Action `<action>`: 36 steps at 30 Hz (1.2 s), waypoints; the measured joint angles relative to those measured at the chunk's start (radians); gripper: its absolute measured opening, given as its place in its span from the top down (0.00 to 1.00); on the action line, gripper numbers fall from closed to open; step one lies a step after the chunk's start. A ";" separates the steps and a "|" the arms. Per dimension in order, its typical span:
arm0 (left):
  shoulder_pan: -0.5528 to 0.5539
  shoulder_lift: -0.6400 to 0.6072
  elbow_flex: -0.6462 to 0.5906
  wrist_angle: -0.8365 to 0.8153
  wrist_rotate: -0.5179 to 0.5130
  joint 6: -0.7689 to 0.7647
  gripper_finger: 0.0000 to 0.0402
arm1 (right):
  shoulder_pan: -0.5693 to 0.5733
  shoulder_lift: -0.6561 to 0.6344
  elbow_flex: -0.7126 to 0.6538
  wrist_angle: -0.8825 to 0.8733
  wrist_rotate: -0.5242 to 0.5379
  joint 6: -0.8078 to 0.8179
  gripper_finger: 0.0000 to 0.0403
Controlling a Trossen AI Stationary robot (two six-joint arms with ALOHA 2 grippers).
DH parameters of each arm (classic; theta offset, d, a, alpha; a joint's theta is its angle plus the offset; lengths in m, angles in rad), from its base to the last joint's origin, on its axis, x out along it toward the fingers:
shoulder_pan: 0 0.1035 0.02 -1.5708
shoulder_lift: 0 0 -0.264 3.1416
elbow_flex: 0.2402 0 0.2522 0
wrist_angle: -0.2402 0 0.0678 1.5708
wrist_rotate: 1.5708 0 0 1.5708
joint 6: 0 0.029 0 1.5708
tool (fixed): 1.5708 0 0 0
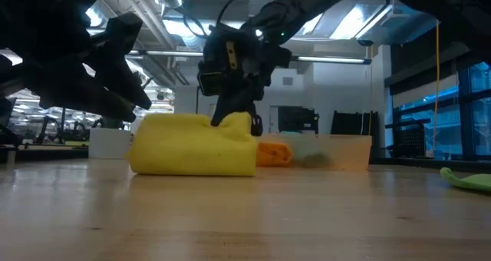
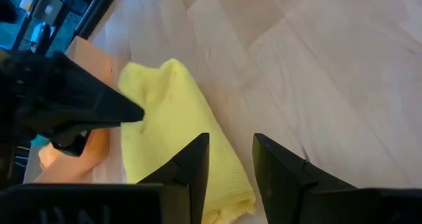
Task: Roll microfiber towels into tight, uniform cylinder then place into a basket
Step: Roll the yellow microfiber towel
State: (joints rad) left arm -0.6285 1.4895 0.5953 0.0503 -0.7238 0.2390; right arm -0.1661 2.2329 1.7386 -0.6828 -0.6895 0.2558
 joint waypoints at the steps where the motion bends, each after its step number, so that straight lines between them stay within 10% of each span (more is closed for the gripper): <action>1: 0.000 0.000 0.000 -0.001 0.000 0.000 0.73 | -0.001 0.001 0.000 -0.004 0.021 -0.001 0.97; 14: 0.029 0.000 0.000 -0.023 -0.096 -0.122 0.73 | -0.007 0.008 0.000 0.016 0.282 -0.022 0.97; 36: 0.331 0.029 0.000 -0.101 0.216 -0.311 0.74 | 0.037 0.008 0.000 0.037 0.297 -0.049 0.97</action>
State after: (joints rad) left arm -0.2971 1.5186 0.5957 -0.0510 -0.5081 -0.0716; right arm -0.1295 2.2406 1.7382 -0.6457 -0.3928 0.2066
